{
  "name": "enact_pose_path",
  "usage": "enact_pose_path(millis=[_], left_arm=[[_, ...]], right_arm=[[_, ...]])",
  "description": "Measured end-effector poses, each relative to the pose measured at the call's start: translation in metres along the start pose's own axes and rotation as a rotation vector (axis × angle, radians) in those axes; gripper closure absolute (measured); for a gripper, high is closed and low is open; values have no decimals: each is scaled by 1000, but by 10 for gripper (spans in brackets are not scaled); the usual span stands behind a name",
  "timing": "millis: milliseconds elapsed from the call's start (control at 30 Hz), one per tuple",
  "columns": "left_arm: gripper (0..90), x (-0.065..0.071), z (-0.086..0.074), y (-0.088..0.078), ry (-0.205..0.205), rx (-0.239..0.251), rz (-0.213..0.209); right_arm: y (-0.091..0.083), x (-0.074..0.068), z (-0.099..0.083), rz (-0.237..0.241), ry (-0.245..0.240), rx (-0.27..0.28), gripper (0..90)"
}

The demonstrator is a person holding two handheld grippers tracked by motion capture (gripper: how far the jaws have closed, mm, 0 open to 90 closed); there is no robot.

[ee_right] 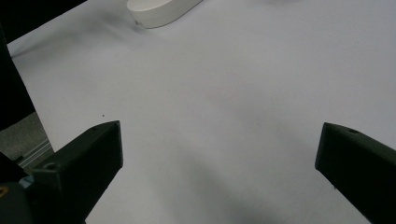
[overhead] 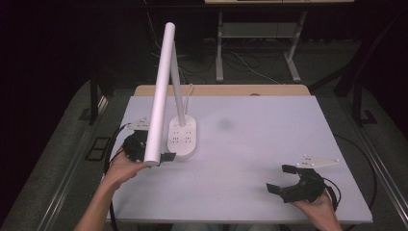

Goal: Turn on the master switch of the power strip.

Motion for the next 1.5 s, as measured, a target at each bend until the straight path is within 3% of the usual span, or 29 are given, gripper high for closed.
enact_pose_path(millis=[500, 933, 1500], left_arm=[[23, -13, 18, 2, 36, -44, 9], [34, -27, 32, 9, 45, -78, 25], [104, -48, 47, 19, 50, -83, 51]], right_arm=[[-1, 1, -1, -1, 6, 0, 4], [0, 2, -2, -4, 4, -2, 4], [0, 2, -2, -5, 2, -2, 4]])
Point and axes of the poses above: each handheld gripper's, and its own axes: y roughly forward along the jaws, z roughly out of its top, x roughly to its right, the point moved 8 cm from there along y, roughly forward along the jaws, and after that the axes turned 3 degrees about z, right-handed, at the moved point
